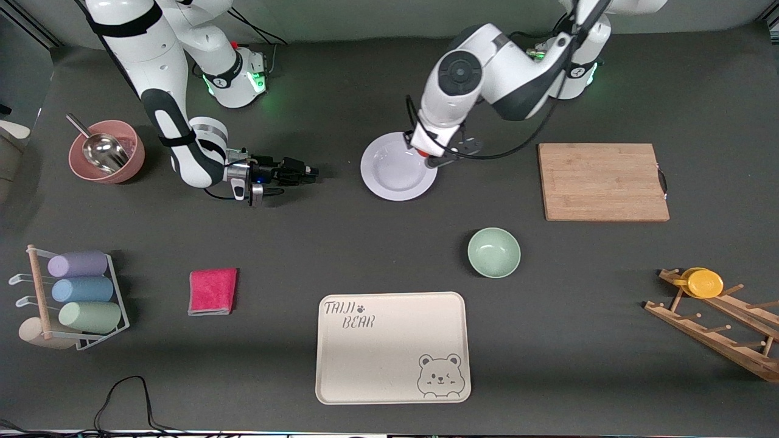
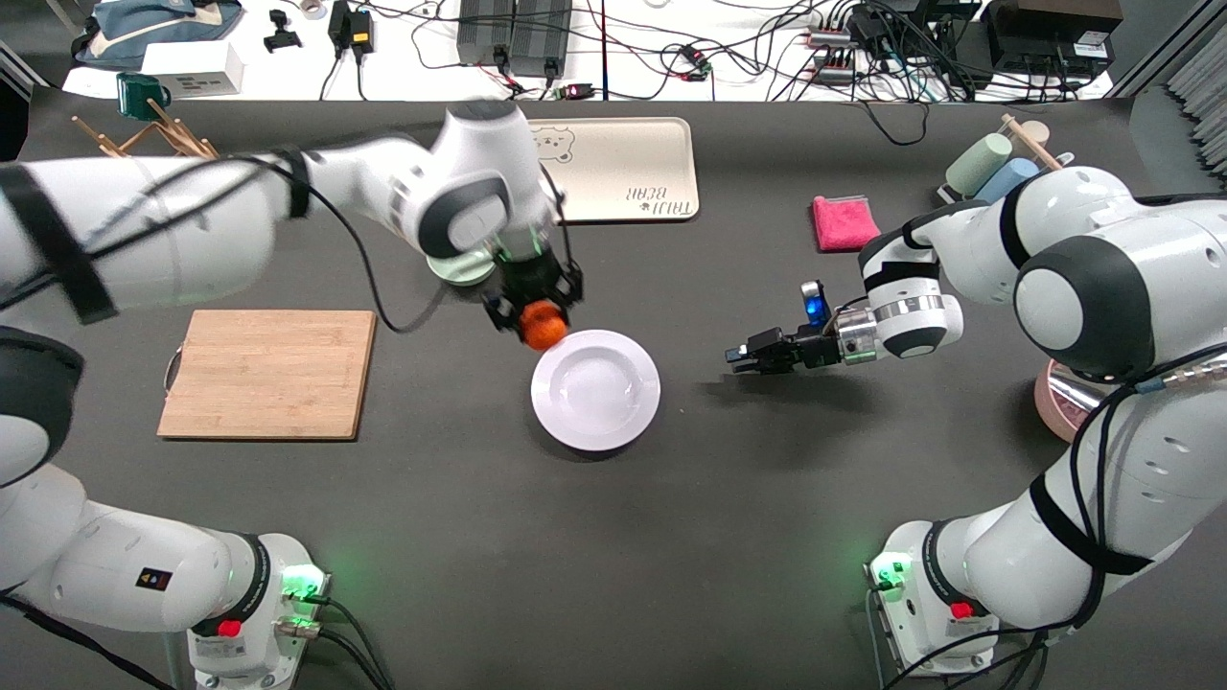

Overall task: Place orange and plate with both arms
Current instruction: 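Lift the orange with the left gripper and carry it over the white plate, then lower the orange onto the white plate and open the left gripper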

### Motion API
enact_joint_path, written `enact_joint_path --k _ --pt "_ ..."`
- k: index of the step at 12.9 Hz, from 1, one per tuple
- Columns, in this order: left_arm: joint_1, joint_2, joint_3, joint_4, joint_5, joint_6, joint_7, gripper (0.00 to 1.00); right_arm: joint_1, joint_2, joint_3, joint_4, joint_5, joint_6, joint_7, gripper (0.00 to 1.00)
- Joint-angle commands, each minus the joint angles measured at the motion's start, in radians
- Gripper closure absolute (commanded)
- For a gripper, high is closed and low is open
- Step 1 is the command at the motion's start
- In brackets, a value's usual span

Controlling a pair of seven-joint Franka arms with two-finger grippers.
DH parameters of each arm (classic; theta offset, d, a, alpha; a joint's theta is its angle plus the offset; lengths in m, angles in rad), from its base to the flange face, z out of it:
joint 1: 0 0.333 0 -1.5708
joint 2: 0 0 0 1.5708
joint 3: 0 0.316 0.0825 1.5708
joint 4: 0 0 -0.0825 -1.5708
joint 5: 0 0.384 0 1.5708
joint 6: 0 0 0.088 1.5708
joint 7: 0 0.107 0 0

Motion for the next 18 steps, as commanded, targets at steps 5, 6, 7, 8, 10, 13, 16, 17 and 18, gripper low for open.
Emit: enact_joint_path --k 5,6,7,8,10,13,16,17,18 --pt "-0.129 0.181 0.015 -0.089 0.187 0.306 -0.199 1.00 -0.018 0.061 -0.004 0.002 0.028 -0.060 -0.090 0.51" --pt "-0.129 0.218 0.015 -0.083 0.258 0.324 -0.252 1.00 -0.018 0.062 -0.004 0.002 0.028 -0.060 -0.090 0.51" --pt "-0.129 0.244 0.013 -0.083 0.299 0.341 -0.270 1.00 -0.018 0.067 -0.004 0.004 0.028 -0.060 -0.092 0.51" --pt "-0.132 0.255 0.015 -0.083 0.306 0.358 -0.286 1.00 -0.018 0.070 -0.003 0.005 0.028 -0.061 -0.101 0.51" --pt "-0.151 0.270 0.015 -0.081 0.307 0.384 -0.306 1.00 -0.018 0.074 -0.003 0.005 0.028 -0.061 -0.102 0.51" --pt "-0.174 0.298 0.016 -0.072 0.309 0.416 -0.344 1.00 -0.018 0.074 -0.003 0.005 0.028 -0.061 -0.101 0.51" --pt "-0.186 0.321 0.020 -0.052 0.338 0.415 -0.378 1.00 -0.018 0.074 -0.003 0.005 0.028 -0.061 -0.099 0.51" --pt "-0.188 0.330 0.020 -0.051 0.340 0.415 -0.378 1.00 -0.018 0.074 -0.003 0.005 0.028 -0.061 -0.099 0.51" --pt "-0.188 0.332 0.021 -0.046 0.350 0.415 -0.376 1.00 -0.018 0.074 -0.003 0.005 0.028 -0.061 -0.098 0.51"
